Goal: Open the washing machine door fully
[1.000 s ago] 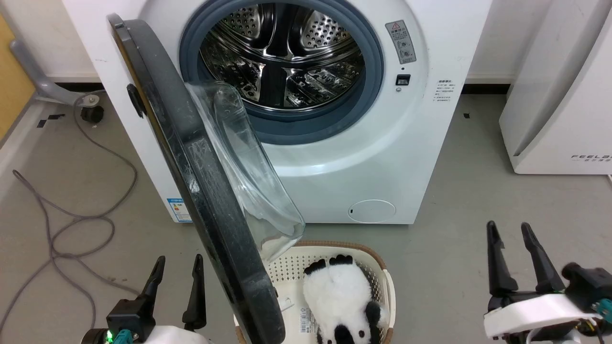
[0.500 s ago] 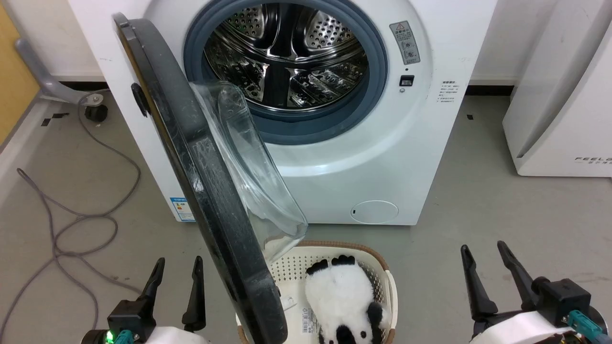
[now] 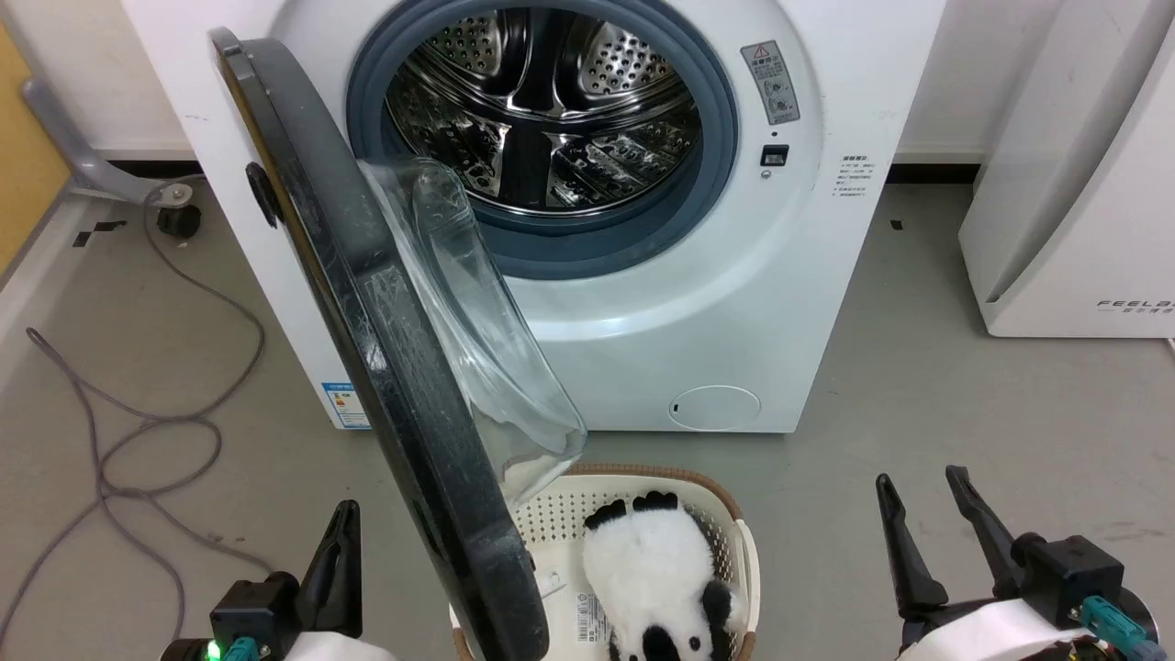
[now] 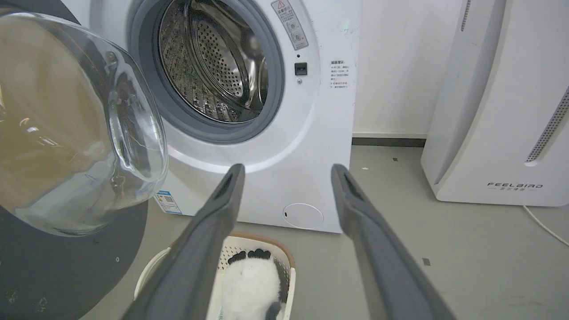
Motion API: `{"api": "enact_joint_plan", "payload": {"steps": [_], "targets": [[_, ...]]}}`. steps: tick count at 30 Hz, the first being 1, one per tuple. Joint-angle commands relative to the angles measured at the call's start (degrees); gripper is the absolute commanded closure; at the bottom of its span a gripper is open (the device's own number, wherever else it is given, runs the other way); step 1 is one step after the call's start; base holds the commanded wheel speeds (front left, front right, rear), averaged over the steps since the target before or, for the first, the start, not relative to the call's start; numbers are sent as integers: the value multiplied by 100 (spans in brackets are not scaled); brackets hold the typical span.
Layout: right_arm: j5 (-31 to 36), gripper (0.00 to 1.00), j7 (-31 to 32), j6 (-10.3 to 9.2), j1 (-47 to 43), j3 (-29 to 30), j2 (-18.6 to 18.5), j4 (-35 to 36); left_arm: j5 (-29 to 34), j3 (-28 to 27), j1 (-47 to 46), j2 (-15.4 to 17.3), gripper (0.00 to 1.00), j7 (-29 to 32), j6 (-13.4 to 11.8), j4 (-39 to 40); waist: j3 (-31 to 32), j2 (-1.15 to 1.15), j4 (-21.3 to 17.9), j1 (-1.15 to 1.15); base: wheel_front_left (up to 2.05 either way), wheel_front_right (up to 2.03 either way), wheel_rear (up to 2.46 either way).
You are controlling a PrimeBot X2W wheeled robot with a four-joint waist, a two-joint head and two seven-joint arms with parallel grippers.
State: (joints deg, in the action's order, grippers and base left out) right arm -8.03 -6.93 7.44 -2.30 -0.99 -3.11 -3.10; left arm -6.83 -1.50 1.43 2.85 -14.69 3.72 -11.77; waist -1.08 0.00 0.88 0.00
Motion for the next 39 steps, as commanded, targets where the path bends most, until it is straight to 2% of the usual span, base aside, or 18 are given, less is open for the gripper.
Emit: {"api": "enact_joint_plan", "payload": {"steps": [1,12,21,24,25,31,35,39], "targets": [[38,0,12,5,-58,-14,23,-5,-21,-16,61,6,100,-30,35,-21,8,0,-3,0,0,0,0],[46,0,39,5,-77,-26,23,-36,-58,-143,-31,64,100,-30,19,174,23,0,15,0,0,0,0],[26,0,44,5,-69,-16,23,-96,-17,-485,-195,338,100,-30,-95,1127,30,0,13,0,0,0,0],[6,0,41,5,-75,3,23,-130,-57,-540,-255,368,100,-30,-102,1564,45,0,25,0,0,0,0],[-15,0,31,5,-73,7,24,-153,-51,-550,-343,430,100,-30,-93,2122,52,0,33,0,0,0,0],[-10,0,48,5,-74,40,24,-196,2,-503,-526,517,100,-16,-94,3431,56,0,16,0,0,0,0],[-9,0,62,5,-82,42,24,-221,188,-199,-617,572,100,58,-22,4275,50,0,3,0,0,0,0],[-11,0,72,5,-80,35,24,-231,243,331,-653,570,100,242,108,4938,39,0,-8,0,0,0,0]]}}
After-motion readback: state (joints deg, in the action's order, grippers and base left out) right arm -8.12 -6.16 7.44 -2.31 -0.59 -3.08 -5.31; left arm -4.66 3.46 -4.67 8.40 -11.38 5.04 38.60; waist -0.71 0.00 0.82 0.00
